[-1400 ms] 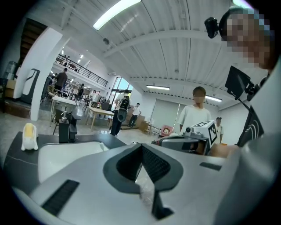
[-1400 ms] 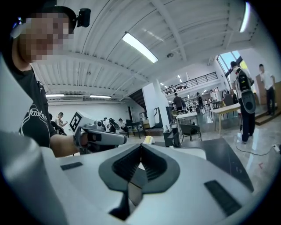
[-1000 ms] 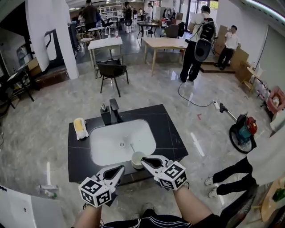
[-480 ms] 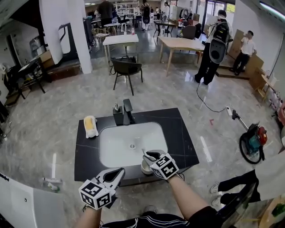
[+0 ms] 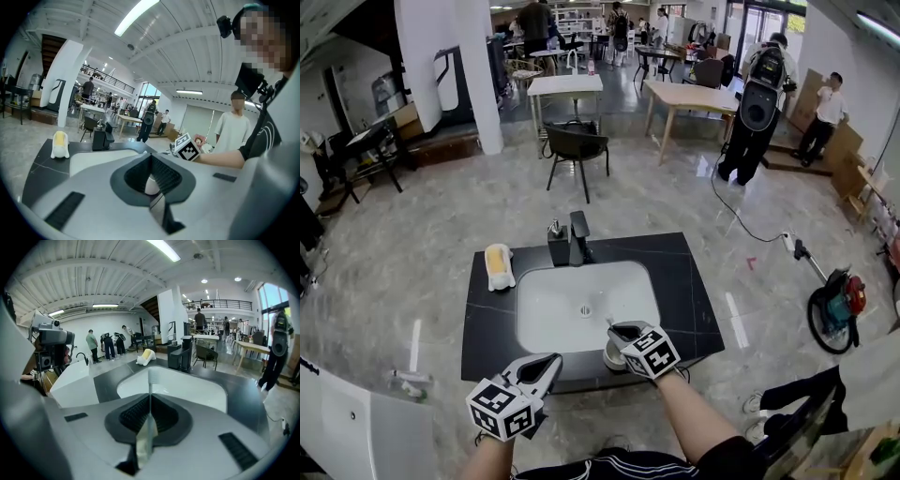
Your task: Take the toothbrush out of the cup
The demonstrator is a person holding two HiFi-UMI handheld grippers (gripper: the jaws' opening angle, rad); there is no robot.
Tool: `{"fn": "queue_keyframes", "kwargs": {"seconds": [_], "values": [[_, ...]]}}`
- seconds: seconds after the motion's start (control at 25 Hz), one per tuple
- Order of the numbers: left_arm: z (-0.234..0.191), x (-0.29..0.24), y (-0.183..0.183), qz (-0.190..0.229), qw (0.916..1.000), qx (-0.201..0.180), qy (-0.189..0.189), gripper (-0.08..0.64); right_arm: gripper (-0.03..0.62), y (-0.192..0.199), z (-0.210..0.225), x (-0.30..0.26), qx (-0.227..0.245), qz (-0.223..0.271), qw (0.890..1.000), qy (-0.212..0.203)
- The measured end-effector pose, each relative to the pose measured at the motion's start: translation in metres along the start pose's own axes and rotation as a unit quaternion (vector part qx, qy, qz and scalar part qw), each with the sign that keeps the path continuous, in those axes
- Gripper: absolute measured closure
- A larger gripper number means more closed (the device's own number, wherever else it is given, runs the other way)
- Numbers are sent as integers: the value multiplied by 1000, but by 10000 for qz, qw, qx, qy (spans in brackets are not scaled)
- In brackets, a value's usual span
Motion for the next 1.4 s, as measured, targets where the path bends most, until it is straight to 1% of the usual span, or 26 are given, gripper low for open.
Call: {"fn": "queue_keyframes", "kwargs": {"seconds": [0.08, 0.2, 0.4, 0.48, 0.6, 0.76, 0.88, 1.08, 1.24, 1.4], "values": [[1, 1, 1, 3, 10000, 7, 30, 555, 577, 0, -2, 4, -41, 100, 9999, 24], [5, 2, 1, 10, 10000, -22, 86, 555, 578, -3, -6, 17, -138, 420, 9990, 103], [13, 5, -1, 60, 9997, -92, 216, 555, 578, -22, -14, 46, -23, 977, 9941, 462], [17, 6, -4, 95, 9994, -146, 290, 555, 578, -33, -20, 62, 21, 1328, 9896, 560], [26, 11, -9, 160, 9987, -247, 410, 555, 577, -50, -33, 89, 78, 1913, 9796, 611], [39, 19, -18, 293, 9971, -372, 594, 555, 578, -67, -58, 130, 211, 2432, 9676, 641], [50, 25, -23, 415, 9951, -433, 784, 555, 578, -71, -83, 161, 243, 2772, 9584, 634], [71, 36, -29, 645, 9896, -548, 1166, 555, 578, -61, -124, 204, 293, 3029, 9498, 731], [90, 46, -30, 711, 9864, -582, 1360, 555, 578, -48, -149, 227, 275, 3117, 9464, 797], [108, 52, -24, 739, 9846, -620, 1459, 555, 577, -32, -163, 237, 227, 3159, 9456, 740]]}}
Point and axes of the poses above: the fingertips, and each gripper's own axes: x backward along the fingers, z to its right, y out of its underside, the point moved 5 cm from there along x, backward along the fingers, and after that the axes turned 7 degrees about -y, right-handed, at the moved point
